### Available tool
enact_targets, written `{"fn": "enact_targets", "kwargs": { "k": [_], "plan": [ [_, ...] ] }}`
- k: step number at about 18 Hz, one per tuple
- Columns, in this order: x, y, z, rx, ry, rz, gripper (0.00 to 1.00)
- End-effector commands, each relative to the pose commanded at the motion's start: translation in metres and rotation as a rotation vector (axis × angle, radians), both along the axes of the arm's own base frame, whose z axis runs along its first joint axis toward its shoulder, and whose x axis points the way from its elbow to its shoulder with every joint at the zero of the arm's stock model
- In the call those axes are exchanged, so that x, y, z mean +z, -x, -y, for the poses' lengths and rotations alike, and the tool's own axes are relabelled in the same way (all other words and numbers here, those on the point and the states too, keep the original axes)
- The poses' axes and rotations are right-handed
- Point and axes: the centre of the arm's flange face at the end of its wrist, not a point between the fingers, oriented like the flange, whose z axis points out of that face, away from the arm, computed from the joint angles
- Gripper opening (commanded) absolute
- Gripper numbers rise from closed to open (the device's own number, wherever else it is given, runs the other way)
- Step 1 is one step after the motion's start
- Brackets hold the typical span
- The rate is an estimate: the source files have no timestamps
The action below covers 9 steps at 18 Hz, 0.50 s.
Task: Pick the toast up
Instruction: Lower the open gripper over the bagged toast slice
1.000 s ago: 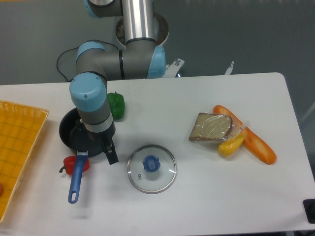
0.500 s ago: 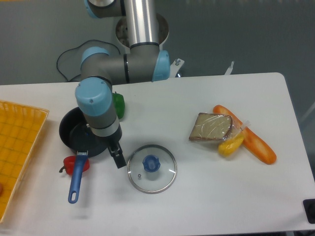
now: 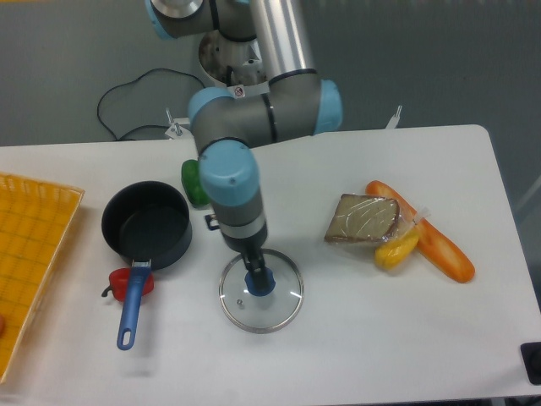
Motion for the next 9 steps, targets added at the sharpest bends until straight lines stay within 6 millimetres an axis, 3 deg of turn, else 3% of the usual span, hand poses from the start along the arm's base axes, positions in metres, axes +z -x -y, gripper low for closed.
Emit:
{"fn": "enact_targets", "kwargs": {
  "k": [3,6,9],
  "plan": [
    [-0.005,0.02,0.023,0.006,0.03,0.027,1.0],
    [0.016,0.038,0.054,0.061,0.051,0.043,1.0],
    [0.022,0.057,0.078,0.115,0.062,0.058,1.0]
  ]
}}
